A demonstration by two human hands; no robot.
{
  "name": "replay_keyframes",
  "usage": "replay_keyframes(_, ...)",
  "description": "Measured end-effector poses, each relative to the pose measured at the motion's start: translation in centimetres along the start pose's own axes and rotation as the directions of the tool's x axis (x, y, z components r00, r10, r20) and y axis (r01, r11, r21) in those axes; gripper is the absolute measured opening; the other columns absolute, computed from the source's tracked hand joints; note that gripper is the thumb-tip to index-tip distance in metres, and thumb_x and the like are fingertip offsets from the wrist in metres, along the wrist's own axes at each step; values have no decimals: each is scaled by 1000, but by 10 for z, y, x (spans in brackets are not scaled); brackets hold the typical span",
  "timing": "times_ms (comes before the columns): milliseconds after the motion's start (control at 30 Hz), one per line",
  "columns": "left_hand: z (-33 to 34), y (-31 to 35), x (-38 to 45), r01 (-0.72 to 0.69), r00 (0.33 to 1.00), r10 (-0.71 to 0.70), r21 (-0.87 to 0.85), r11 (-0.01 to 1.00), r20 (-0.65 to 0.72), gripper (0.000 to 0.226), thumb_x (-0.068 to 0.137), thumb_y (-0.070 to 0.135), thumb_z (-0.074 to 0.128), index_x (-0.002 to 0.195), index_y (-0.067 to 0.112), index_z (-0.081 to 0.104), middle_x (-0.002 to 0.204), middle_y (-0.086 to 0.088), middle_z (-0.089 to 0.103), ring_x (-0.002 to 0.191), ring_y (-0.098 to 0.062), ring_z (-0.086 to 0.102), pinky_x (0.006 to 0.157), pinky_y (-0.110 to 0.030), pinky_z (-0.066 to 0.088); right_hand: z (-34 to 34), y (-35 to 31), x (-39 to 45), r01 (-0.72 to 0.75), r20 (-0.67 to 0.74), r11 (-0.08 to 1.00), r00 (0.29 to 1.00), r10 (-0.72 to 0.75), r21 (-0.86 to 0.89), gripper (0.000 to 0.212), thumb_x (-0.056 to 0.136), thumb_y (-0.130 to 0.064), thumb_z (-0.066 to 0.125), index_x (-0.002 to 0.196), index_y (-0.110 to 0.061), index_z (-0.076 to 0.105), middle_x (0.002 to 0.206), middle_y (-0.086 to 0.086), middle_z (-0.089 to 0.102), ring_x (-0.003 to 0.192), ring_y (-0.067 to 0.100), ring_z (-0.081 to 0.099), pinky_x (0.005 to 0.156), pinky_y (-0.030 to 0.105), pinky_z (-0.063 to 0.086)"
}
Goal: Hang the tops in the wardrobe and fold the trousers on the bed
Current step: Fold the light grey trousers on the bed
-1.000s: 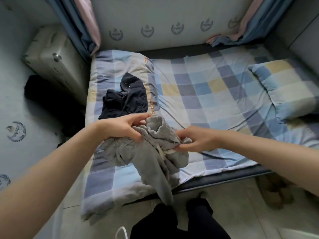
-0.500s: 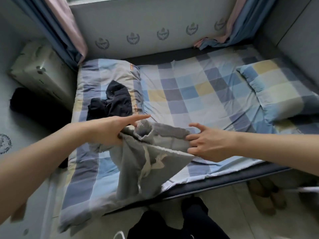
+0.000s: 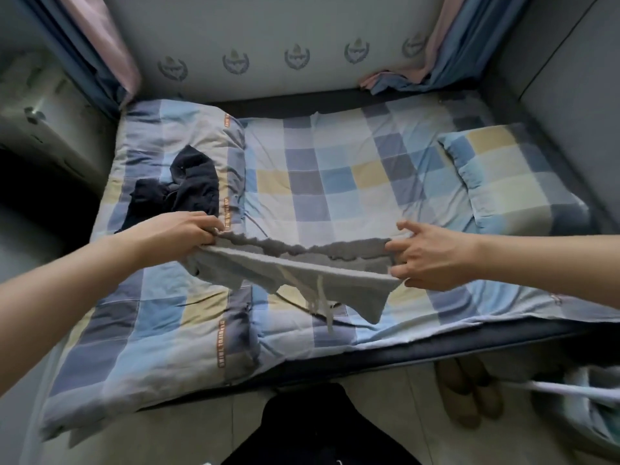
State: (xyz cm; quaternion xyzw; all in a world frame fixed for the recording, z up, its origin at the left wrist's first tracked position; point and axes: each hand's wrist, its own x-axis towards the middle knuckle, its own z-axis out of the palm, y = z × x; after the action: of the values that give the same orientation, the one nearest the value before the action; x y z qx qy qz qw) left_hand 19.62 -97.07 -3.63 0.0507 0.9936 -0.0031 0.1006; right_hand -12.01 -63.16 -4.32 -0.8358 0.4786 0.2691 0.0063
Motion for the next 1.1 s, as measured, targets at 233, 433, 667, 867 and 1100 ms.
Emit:
replay_keyframes(233, 15, -41, 5, 218, 974, -225, -174, 960, -17, 17, 77, 31, 78, 77, 15, 73, 88, 5, 62, 75, -18, 65, 70, -33, 53, 7, 33, -13, -288, -316, 956, 903, 292, 62, 19, 88, -26, 63, 73, -16, 55, 61, 2, 60, 68, 25, 59, 59, 36, 44)
replay_keyframes(433, 21, -52, 18, 298, 925, -335, -206, 932, -178, 30, 70, 29, 86, 58, 10, 67, 61, 4, 52, 52, -18, 52, 54, -31, 46, 5, 50, -15, -479, -340, 866, 797, 498, 146, 23, 81, -31, 72, 71, -12, 65, 94, 10, 65, 93, 35, 60, 77, 44, 45)
replay_keyframes(667, 26, -60, 41, 463, 675, -664, -517, 720, -321, 18, 76, 16, 80, 81, 9, 64, 76, -6, 60, 71, -25, 56, 65, -34, 42, 14, 70, -9, -629, -25, 320, 431, 902, 709, 32, 87, -30, 66, 70, -4, 62, 71, 13, 62, 72, 33, 58, 63, 33, 35)
replay_keyframes(867, 22, -63, 72, 321, 545, -817, -854, 410, -187, 24, 90, 19, 64, 103, 10, 46, 93, -9, 59, 86, -21, 54, 76, -40, 45, 13, 80, 10, -386, 77, -41, 79, 994, 922, 24, 89, -26, 63, 81, -8, 51, 74, 8, 54, 68, 19, 48, 61, 30, 35)
replay_keyframes(1100, 70, -48, 55, 335, 711, -701, -848, 410, -58, 26, 92, 5, 59, 94, 20, 39, 81, 4, 51, 71, -7, 46, 68, -33, 42, 48, 43, 0, -191, 303, -255, 292, 907, 948, 23, 98, -19, 51, 94, 2, 41, 79, 13, 42, 72, 21, 41, 63, 39, 39)
